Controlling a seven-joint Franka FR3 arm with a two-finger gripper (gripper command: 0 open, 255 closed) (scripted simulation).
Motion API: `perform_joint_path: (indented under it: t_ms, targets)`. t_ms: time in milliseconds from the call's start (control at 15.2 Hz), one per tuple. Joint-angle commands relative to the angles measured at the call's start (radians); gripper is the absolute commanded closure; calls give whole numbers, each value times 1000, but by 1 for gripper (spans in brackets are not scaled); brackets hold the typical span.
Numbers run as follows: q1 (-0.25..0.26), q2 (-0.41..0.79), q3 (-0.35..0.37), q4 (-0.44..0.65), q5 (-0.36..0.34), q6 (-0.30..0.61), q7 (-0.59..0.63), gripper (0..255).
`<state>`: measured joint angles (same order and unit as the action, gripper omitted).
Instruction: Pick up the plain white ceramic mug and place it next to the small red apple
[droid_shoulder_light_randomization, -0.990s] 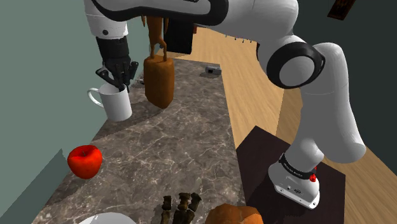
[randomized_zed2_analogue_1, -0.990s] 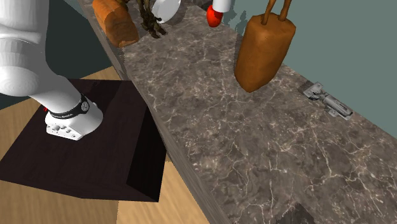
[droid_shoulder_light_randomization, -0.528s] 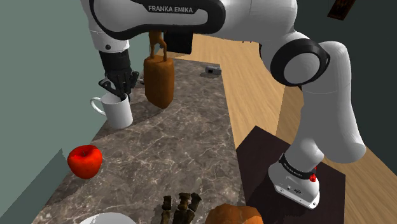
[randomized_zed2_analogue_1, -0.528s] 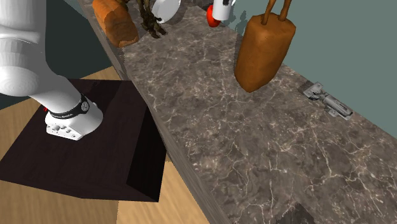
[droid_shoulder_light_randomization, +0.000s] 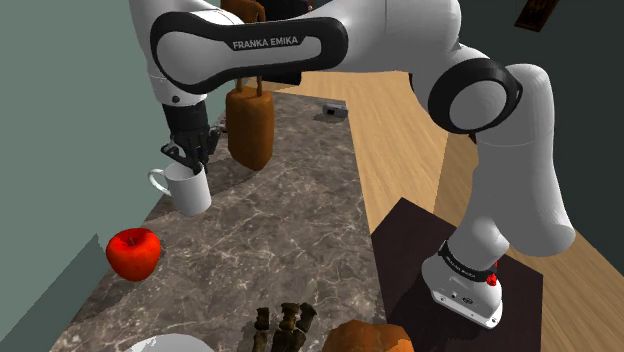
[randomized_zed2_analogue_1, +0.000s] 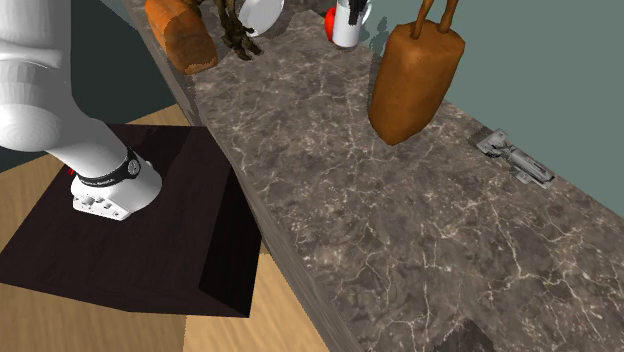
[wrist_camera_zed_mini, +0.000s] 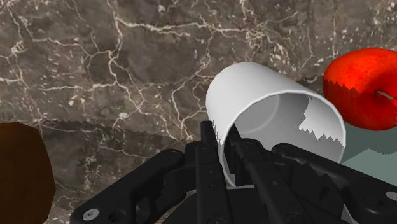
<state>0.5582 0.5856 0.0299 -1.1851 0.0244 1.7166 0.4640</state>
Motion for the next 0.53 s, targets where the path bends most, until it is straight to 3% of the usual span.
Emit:
perform_joint_path:
  t_ms: [0, 462]
  targets:
    - [1, -1, 0, -30, 0, 29, 1, 255]
    - [1, 9, 0, -108, 0, 118, -2, 255]
